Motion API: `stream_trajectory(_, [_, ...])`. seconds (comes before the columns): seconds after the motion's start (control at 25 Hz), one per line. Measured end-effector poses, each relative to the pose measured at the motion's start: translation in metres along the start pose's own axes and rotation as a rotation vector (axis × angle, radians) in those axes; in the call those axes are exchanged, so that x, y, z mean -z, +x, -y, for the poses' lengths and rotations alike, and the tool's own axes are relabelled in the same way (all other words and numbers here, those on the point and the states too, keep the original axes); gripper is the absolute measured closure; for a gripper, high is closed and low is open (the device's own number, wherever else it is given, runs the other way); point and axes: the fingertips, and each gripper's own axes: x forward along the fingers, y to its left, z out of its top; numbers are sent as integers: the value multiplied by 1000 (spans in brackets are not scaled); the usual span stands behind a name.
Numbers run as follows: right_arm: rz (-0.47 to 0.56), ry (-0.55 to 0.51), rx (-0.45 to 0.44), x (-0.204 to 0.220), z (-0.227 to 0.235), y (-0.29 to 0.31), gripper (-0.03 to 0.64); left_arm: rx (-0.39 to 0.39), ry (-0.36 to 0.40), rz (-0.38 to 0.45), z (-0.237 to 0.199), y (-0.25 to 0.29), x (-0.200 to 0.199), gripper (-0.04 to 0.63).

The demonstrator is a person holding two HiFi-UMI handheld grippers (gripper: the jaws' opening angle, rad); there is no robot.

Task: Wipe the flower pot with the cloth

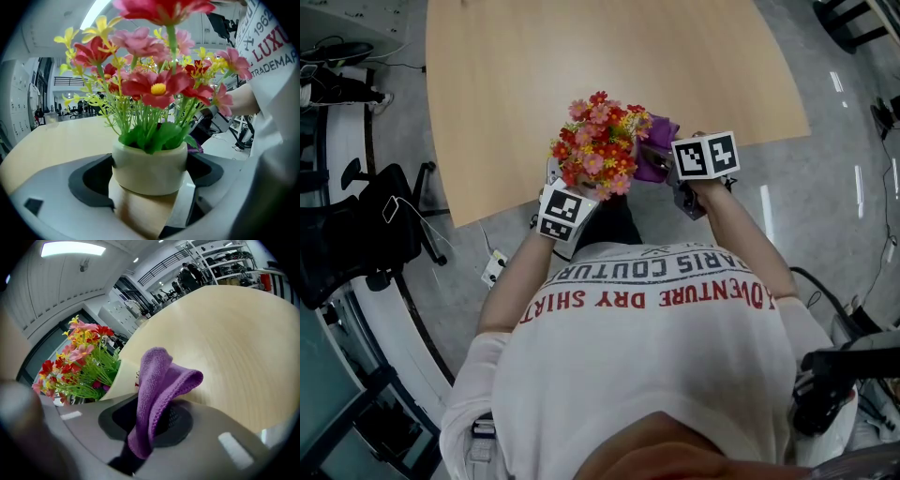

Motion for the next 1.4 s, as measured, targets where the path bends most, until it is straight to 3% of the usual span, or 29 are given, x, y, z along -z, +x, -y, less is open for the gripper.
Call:
stream_trajectory(0.28, [2,9,20,2,6,0,558,12,11,1,2,2,0,87])
stream_trajectory(0.48, [63,50,-17,7,11,-10,557,-31,20,-19,9,5,6,87])
stream_trajectory(0.6, [84,60,-18,11,16,-18,557,-96,9,-8,5,2,9,86])
stream_trajectory(0.8, [107,72,-21,23,22,-31,557,-248,-131,30,-3,-7,15,86])
stream_trajectory(1.08, [134,86,-32,39,33,-44,557,-436,-201,4,-1,15,30,86])
stream_trajectory(1.4, [153,94,-29,59,32,-65,557,-556,-234,8,7,23,27,87])
